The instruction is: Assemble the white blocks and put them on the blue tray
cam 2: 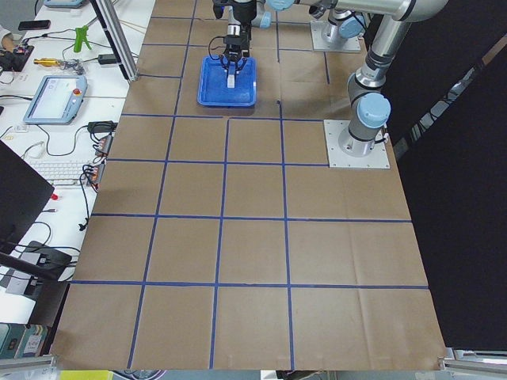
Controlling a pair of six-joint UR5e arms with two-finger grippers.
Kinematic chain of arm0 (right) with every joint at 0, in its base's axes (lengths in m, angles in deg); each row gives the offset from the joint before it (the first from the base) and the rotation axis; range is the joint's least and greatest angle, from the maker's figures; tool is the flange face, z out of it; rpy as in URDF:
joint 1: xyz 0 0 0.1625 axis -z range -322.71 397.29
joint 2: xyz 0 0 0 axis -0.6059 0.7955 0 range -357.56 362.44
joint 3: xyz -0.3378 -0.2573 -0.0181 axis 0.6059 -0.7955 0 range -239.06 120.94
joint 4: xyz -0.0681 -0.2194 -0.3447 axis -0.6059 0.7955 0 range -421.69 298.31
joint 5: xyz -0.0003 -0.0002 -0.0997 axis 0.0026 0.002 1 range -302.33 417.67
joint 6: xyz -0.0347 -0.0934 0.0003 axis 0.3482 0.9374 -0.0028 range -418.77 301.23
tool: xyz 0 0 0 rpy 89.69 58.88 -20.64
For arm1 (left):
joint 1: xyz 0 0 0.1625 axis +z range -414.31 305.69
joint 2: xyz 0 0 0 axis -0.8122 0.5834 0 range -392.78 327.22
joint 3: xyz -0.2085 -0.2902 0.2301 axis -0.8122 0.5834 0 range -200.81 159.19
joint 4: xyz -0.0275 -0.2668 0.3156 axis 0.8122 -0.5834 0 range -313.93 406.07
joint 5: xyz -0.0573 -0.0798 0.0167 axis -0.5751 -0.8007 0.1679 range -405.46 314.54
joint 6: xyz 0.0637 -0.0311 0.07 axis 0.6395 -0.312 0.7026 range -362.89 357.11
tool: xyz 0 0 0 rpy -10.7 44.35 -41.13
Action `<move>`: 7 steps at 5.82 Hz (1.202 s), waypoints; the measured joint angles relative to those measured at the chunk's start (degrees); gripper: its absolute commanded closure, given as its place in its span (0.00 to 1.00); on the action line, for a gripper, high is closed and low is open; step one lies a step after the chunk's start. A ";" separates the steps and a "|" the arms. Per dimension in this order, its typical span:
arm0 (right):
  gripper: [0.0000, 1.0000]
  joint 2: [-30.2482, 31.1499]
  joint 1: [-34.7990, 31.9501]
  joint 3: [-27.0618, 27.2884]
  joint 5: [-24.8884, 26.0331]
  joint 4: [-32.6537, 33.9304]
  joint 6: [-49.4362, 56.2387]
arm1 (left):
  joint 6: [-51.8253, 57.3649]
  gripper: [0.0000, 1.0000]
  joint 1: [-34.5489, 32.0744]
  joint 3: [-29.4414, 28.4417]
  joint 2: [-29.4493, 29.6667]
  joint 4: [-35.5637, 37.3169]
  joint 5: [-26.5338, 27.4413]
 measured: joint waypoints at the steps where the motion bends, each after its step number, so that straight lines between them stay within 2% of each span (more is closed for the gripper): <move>1: 0.75 -0.02 -0.03 0.00 -0.05 0.00 0.00 | 0.00 0.01 0.00 0.00 -0.02 -0.01 0.02; 2: 0.75 -0.06 -0.05 0.00 -0.10 0.00 0.00 | 0.00 0.01 0.00 0.06 -0.02 -0.02 0.02; 7: 0.60 -0.11 -0.06 0.00 -0.39 0.00 0.00 | 0.08 0.01 0.00 0.13 -0.11 -0.02 0.09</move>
